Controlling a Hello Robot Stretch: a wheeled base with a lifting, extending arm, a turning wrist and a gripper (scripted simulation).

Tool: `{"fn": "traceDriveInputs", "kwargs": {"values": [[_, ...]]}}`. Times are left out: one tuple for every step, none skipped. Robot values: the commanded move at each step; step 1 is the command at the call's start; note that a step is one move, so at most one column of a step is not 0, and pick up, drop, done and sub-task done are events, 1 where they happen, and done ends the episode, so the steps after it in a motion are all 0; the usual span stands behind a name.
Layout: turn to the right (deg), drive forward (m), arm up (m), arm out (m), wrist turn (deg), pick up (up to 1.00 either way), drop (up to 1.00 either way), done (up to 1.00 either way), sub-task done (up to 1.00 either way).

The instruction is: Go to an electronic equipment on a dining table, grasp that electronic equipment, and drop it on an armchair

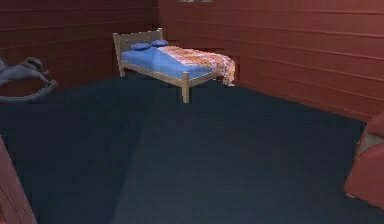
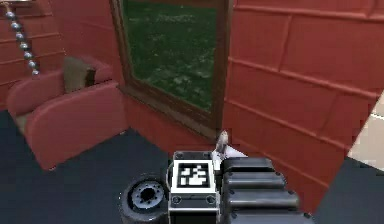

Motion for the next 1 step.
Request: {"fn": "traceDriveInputs", "kwargs": {"values": [[-33.0,0.0,0.0,0.0,0.0,0.0,0.0,0.0,0.0]]}}
